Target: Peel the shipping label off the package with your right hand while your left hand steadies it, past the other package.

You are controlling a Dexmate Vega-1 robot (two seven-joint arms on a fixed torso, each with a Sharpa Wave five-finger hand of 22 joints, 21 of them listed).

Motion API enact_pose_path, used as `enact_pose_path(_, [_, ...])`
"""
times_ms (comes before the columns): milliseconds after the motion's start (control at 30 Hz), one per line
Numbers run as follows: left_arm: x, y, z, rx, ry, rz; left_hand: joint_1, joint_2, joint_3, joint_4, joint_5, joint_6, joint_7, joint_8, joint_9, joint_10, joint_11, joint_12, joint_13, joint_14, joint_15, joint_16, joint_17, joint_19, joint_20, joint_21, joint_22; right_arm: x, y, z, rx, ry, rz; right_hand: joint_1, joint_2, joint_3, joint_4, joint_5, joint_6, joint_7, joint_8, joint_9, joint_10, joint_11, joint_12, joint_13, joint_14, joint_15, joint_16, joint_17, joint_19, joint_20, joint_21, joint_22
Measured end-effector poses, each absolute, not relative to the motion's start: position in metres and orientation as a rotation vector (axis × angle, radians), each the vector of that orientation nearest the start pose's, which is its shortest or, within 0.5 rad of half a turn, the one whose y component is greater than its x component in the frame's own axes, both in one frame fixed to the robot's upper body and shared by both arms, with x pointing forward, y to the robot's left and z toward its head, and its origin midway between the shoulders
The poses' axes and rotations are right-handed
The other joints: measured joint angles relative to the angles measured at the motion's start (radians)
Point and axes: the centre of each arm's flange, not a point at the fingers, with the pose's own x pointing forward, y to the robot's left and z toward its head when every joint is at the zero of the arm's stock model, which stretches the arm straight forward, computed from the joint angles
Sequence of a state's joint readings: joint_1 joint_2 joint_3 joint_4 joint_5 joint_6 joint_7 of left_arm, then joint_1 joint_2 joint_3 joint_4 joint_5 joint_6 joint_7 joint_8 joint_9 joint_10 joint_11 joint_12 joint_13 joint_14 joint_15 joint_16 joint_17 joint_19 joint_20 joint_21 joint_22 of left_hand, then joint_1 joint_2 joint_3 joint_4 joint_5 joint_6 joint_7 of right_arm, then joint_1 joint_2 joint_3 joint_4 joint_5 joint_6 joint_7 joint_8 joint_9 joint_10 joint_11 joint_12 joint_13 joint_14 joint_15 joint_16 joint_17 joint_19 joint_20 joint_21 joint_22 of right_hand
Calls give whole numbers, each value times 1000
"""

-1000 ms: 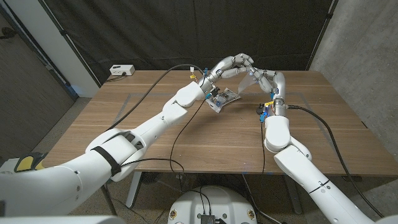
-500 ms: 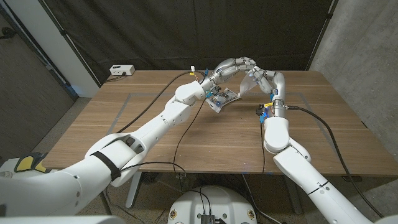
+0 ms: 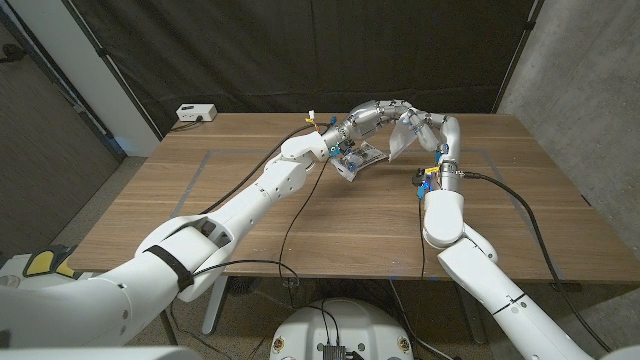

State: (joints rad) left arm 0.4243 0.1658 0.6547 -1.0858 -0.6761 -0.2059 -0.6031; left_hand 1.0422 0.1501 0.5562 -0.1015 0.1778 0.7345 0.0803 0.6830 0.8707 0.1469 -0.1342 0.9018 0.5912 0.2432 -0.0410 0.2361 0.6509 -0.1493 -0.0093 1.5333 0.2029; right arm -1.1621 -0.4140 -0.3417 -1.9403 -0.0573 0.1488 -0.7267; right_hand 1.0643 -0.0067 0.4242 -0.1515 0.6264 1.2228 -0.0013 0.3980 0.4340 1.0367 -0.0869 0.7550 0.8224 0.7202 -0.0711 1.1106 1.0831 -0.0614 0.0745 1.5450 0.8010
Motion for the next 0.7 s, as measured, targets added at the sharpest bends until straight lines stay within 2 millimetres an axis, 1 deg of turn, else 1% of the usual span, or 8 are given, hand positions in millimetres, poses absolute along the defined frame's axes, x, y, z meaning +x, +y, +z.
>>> enact_pose_path(67, [630, 10, 91, 76, -660, -1074, 0, 0, 0, 0, 0, 0, 0, 0, 0, 0, 0, 0, 0, 0, 0, 0, 0, 0, 0, 0, 4, 499, -211, -1, -128, -954, -319, 0, 0, 2, 1, 4, 0, 0, 3, 4, 0, 0, 0, -1, 0, 0, 0, 0, 0, 0, 0, 0])
enact_pose_path(100, [630, 11, 91, 74, -661, -1073, -3, 3, 0, 0, 0, 0, 0, 0, 0, 0, 0, 0, 0, 0, 0, 0, 0, 0, 0, 4, 5, 499, -210, -1, -128, -959, -320, -3, -2, 7, 1, 4, 0, 0, 6, 5, 0, 0, 0, 0, 0, 0, 0, 1, 0, 0, 0, 0])
enact_pose_path(233, [631, 12, 93, 58, -662, -1062, -4, 4, 0, 0, 0, 0, 0, 0, 0, 0, 0, 0, 2, 0, 0, 0, 0, 0, 0, 7, 5, 498, -211, -1, -126, -966, -324, -3, -2, 7, 1, 11, -1, 1, 6, 10, 0, 0, 0, 0, 0, 0, 5, 1, 0, 0, 0, 0])
enact_pose_path(300, [633, 14, 95, 42, -657, -1048, -4, 4, 0, 0, 0, 0, 0, 0, 0, 0, 0, 0, 5, 0, 0, 0, 0, 0, 0, 7, 5, 499, -211, -2, -125, -967, -327, -8, -8, 7, 1, 19, -1, 1, 7, 14, 0, 0, 0, -3, 0, 0, 5, 0, 0, 0, 0, 0])
enact_pose_path(333, [633, 14, 95, 41, -657, -1048, -4, 4, 0, 0, 0, 0, 0, 0, 0, 0, 0, 0, 5, 0, 0, 0, 0, 0, 0, 7, 5, 499, -211, -2, -125, -967, -327, -8, -8, 7, 1, 19, -1, 1, 12, 14, 0, 0, 0, -3, 0, 0, 5, 0, 0, 0, 0, 0])
enact_pose_path(500, [635, 16, 97, 14, -651, -1031, -5, 5, 0, 0, 0, -4, -4, 0, 0, -2, -2, 0, 5, 0, 0, 0, 0, 0, 0, 7, 9, 500, -213, -3, -123, -968, -332, -10, -10, 15, 1, 28, -1, 1, 18, 23, -3, -3, 0, -2, 0, 0, 11, -3, 0, 0, 0, 0])
enact_pose_path(567, [636, 17, 98, 4, -651, -1025, -6, 5, 0, 0, 0, -4, -4, 0, 0, -2, -2, 0, 5, 0, 0, 0, 0, -6, -6, 7, 9, 500, -213, -3, -123, -970, -332, -11, -10, 15, 1, 31, -1, 1, 18, 28, -4, -4, 0, -6, 0, 0, 11, -5, 0, 0, 0, -2])
enact_pose_path(700, [637, 20, 99, -9, -653, -1013, -6, 4, 1, 0, 0, -4, -4, 0, 0, -2, -2, 0, 5, 0, 0, 0, 0, -6, -6, 7, 9, 501, -214, -3, -119, -973, -339, -11, -10, 15, 1, 33, -1, 1, 18, 31, -4, -4, 0, -5, 0, 0, 11, -5, 0, 0, 0, -5])
